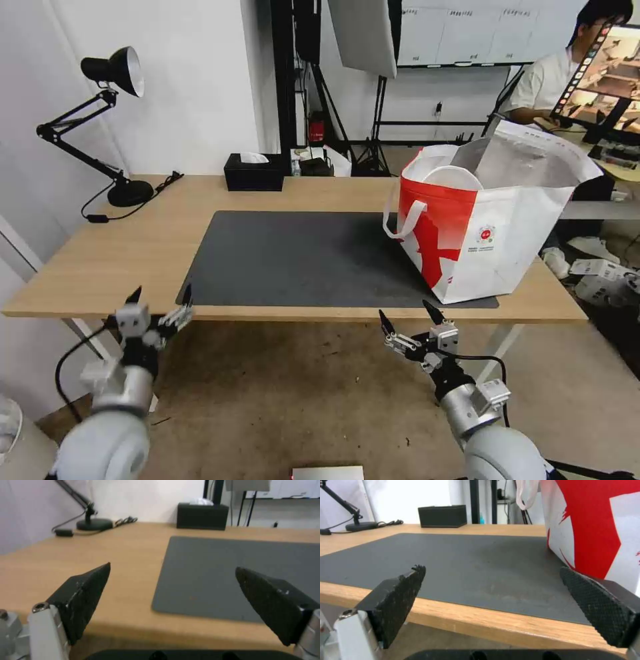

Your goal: Pick up the trash from the table and place it into the takeout bag.

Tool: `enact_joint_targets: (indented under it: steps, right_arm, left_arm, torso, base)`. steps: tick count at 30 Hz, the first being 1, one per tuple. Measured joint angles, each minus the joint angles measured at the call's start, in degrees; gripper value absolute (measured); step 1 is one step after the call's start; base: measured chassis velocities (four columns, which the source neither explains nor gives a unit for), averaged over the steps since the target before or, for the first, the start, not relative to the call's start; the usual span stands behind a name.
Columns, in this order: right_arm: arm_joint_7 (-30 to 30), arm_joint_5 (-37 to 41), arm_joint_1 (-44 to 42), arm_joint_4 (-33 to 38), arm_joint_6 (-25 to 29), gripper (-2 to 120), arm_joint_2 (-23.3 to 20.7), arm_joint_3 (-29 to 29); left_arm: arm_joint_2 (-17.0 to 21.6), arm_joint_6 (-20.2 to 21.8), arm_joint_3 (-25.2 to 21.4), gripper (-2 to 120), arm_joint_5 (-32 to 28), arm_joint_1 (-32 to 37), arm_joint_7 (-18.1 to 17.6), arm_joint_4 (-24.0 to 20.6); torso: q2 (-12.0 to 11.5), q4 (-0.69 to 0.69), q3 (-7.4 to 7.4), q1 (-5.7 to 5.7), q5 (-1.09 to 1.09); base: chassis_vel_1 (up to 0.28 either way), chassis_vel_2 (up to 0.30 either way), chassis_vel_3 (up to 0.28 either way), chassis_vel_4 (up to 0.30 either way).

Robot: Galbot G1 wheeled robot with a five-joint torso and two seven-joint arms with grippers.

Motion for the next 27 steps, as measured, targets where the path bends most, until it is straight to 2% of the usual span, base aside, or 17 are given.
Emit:
enact_joint_targets:
  steps: [5,11,27]
  right_arm:
    - [0.0,0.0,0.0,0.0,0.0,100,0.0,0.0]
    - [0.0,0.0,0.0,0.0,0.0,100,0.0,0.0]
    - [0.0,0.0,0.0,0.0,0.0,100,0.0,0.0]
  left_arm:
    - [-2.2,-0.6,0.0,100,0.9,1.8,1.3,0.0]
    - [-3.2,-0.6,0.3,100,2.1,2.4,1.4,0.6]
    - [-3.2,-0.6,0.7,100,2.3,2.3,1.3,0.9]
  torso:
    - [0.0,-0.01,0.0,0.01,0.0]
    - [0.0,-0.01,0.0,0.01,0.0]
    - [0.0,-0.01,0.01,0.01,-0.01]
  base:
    - [0.0,0.0,0.0,0.0]
    - [0.0,0.0,0.0,0.0]
    - [0.0,0.0,0.0,0.0]
